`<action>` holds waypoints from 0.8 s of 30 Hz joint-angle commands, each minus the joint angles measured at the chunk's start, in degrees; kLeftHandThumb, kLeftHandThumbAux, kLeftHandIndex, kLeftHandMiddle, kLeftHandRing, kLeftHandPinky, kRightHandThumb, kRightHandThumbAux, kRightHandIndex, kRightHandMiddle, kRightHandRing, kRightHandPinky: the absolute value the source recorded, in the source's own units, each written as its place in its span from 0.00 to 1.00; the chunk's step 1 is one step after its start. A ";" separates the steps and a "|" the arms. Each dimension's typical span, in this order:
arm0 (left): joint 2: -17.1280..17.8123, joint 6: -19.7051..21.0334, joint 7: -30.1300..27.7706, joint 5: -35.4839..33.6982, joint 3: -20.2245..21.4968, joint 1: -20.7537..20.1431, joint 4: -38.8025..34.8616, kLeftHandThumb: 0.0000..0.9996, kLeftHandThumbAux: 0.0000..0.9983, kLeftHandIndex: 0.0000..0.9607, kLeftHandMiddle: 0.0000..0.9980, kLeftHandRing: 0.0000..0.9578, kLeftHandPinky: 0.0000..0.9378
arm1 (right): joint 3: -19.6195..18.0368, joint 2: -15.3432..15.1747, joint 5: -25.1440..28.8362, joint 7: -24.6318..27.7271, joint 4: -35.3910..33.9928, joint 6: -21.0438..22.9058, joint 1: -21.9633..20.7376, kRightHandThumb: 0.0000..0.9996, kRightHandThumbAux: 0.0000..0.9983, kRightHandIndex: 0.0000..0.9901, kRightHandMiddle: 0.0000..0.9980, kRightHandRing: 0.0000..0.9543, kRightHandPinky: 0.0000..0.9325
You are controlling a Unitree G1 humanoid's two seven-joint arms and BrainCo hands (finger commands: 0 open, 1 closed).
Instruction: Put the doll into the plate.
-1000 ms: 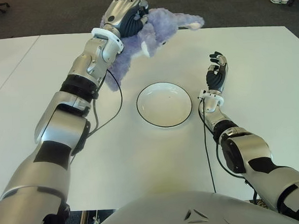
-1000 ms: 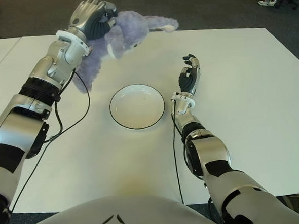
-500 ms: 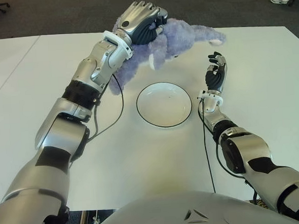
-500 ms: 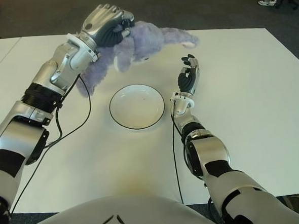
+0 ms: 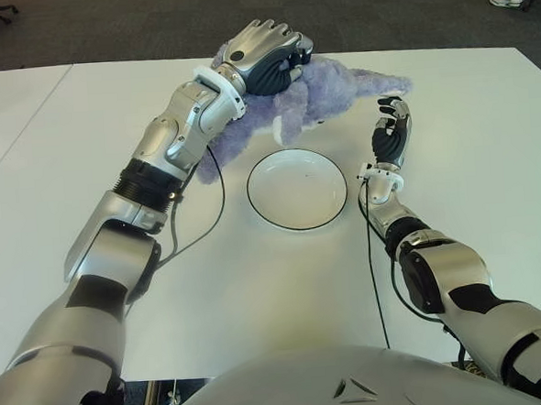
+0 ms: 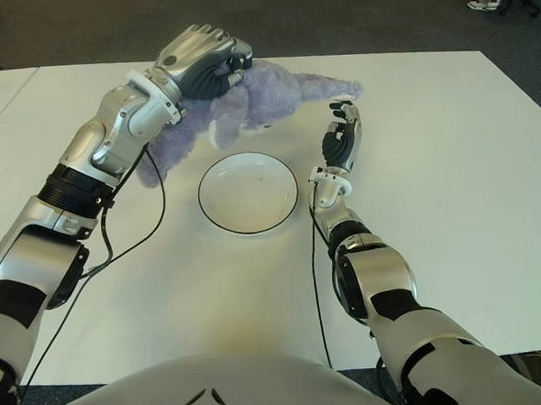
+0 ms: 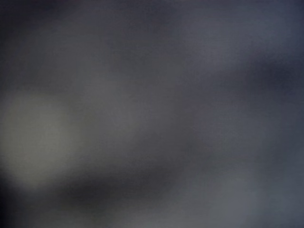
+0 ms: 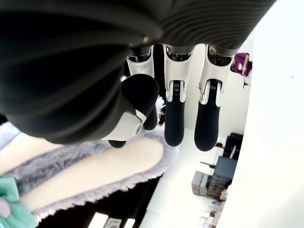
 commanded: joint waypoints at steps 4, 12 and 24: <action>1.14 1.77 -4.57 0.49 0.24 2.98 -4.36 0.76 0.69 0.46 0.82 0.86 0.85 | 0.25 1.72 -0.13 0.01 2.27 0.64 4.17 1.00 0.74 0.32 0.21 0.29 0.45; 1.78 1.49 -6.83 -0.43 0.43 5.60 -5.65 0.76 0.69 0.46 0.82 0.86 0.84 | 0.08 1.73 0.05 0.18 2.26 0.55 4.23 1.00 0.74 0.32 0.21 0.29 0.45; -0.18 0.03 -5.52 -0.85 -0.50 10.18 -3.99 0.76 0.69 0.46 0.83 0.86 0.81 | 0.34 1.51 -0.32 -0.56 2.20 0.59 4.29 1.00 0.74 0.33 0.21 0.30 0.45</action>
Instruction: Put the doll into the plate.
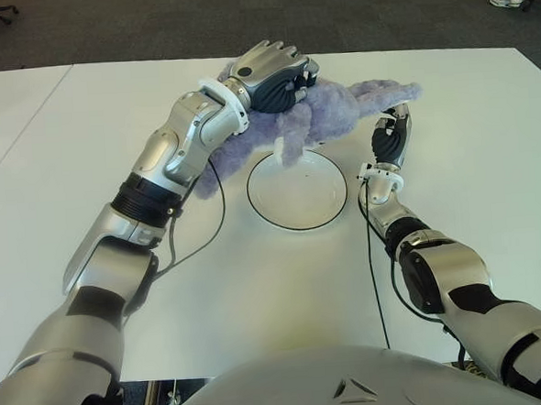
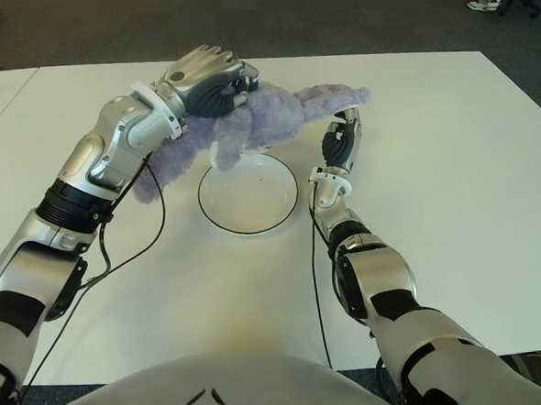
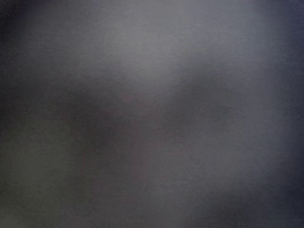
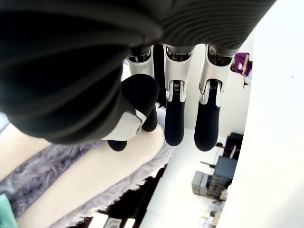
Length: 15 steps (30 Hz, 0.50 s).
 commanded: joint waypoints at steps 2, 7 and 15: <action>-1.61 -0.23 0.60 -0.10 -0.68 3.42 0.97 0.76 0.69 0.46 0.83 0.86 0.81 | 0.38 1.45 -0.32 -0.45 2.18 0.48 4.32 1.00 0.74 0.34 0.21 0.30 0.45; -3.20 0.52 1.31 0.08 -0.66 5.07 1.57 0.76 0.69 0.46 0.83 0.86 0.80 | 0.34 1.38 -0.30 -0.44 2.12 0.23 4.41 1.00 0.74 0.34 0.21 0.30 0.45; -6.28 1.21 5.08 -0.11 -0.57 8.41 4.06 0.76 0.69 0.46 0.84 0.87 0.83 | 0.17 1.19 -0.09 -0.20 2.05 -0.01 4.65 1.00 0.74 0.33 0.21 0.30 0.45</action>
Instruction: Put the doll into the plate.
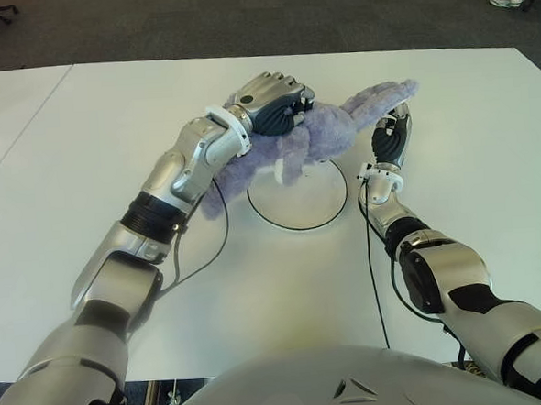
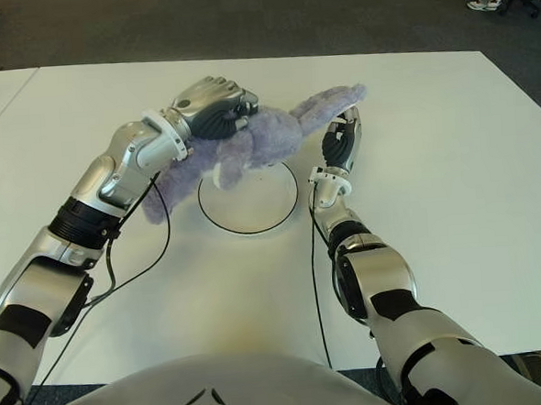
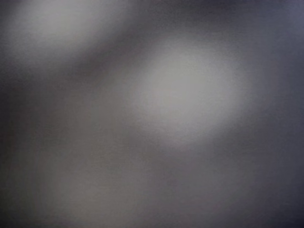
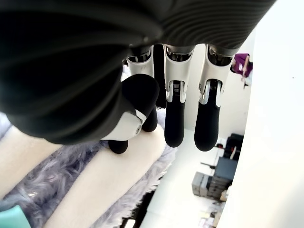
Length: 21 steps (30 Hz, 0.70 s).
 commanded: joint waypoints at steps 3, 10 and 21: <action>-2.24 0.59 3.38 0.07 -0.30 3.28 3.30 0.76 0.69 0.46 0.84 0.87 0.80 | -0.02 1.15 0.22 0.39 2.07 -0.12 4.76 1.00 0.74 0.33 0.21 0.30 0.45; -3.81 1.29 5.06 0.53 -0.75 3.40 6.27 0.76 0.69 0.46 0.83 0.86 0.80 | -0.04 1.03 0.27 0.31 2.00 -0.50 4.99 1.00 0.74 0.33 0.21 0.29 0.45; -7.27 -0.10 7.33 -1.61 -0.83 3.59 10.23 0.75 0.69 0.46 0.83 0.86 0.81 | 0.60 0.81 -0.40 -0.67 1.95 -0.22 5.17 1.00 0.74 0.33 0.21 0.29 0.45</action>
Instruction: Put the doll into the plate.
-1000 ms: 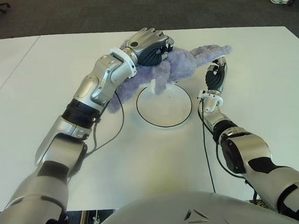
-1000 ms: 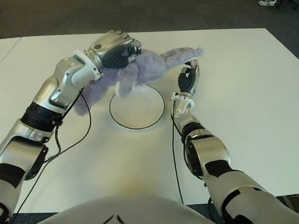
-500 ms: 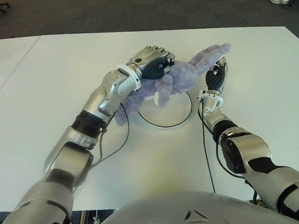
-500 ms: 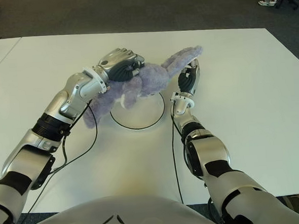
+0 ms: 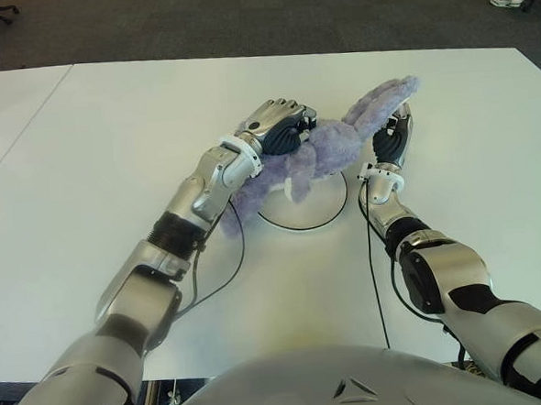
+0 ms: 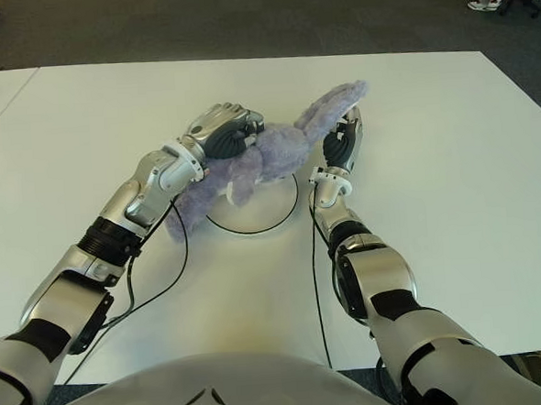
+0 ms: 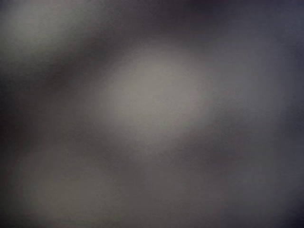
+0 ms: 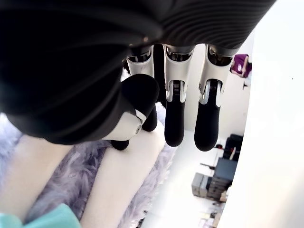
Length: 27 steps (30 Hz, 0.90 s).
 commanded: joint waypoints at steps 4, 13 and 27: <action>-2.43 -1.61 1.71 -1.75 -0.69 1.54 4.27 0.75 0.69 0.46 0.84 0.86 0.82 | 0.90 1.10 -0.77 -0.60 2.15 -0.20 5.01 1.00 0.74 0.33 0.22 0.29 0.45; -4.46 -3.23 5.38 -2.09 -0.69 -0.40 12.46 0.75 0.69 0.46 0.85 0.87 0.85 | 0.82 1.44 -0.43 -0.25 2.13 -0.45 5.09 1.00 0.74 0.32 0.21 0.30 0.45; -3.73 -5.71 9.41 -3.34 0.83 1.07 13.84 0.73 0.69 0.46 0.78 0.82 0.78 | -0.04 2.15 0.63 0.53 2.05 -1.07 5.21 1.00 0.74 0.34 0.21 0.31 0.45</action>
